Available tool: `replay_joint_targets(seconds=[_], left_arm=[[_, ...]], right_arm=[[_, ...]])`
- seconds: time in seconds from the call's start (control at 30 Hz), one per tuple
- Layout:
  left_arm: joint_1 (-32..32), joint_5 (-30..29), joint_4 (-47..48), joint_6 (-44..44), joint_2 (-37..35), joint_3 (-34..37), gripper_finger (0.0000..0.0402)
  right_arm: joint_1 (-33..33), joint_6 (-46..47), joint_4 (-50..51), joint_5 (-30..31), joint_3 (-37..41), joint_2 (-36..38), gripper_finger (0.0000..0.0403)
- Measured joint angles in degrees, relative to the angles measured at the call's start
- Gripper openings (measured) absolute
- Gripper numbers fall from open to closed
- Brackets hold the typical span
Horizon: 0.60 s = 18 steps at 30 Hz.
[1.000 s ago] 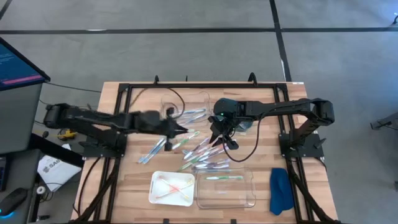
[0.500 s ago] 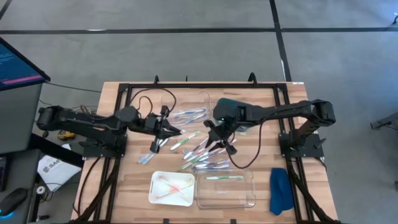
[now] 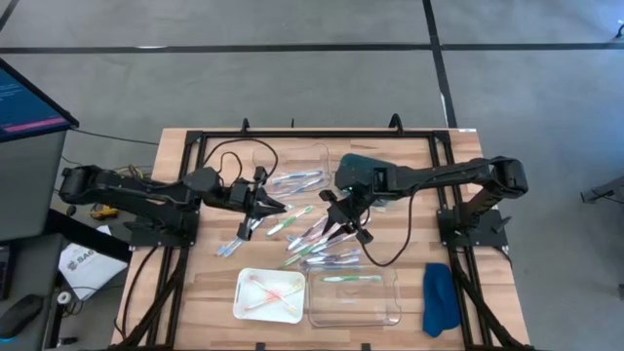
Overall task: Pick & Place Toothbrushes
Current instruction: Put the green toothbrush into the bottom transparent bin
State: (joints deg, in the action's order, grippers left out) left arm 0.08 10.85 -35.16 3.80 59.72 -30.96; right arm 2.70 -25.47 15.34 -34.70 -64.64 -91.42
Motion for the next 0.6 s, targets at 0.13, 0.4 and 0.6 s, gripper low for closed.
replay_joint_targets(seconds=[0.13,0.4,0.6], left_arm=[[0.0,0.02,-0.04,-1.55,0.0,0.0,0.0007],[0.0,3.69,-0.59,-5.43,0.0,0.0,0.0007],[-1.44,7.08,-5.51,-5.32,0.0,0.0,0.0007]], right_arm=[[-0.41,0.0,0.04,0.0,0.0,0.0,0.009],[-1.79,1.69,-1.85,0.0,0.0,0.0,0.009],[-3.98,3.35,-6.28,0.0,0.0,0.0,0.009]])
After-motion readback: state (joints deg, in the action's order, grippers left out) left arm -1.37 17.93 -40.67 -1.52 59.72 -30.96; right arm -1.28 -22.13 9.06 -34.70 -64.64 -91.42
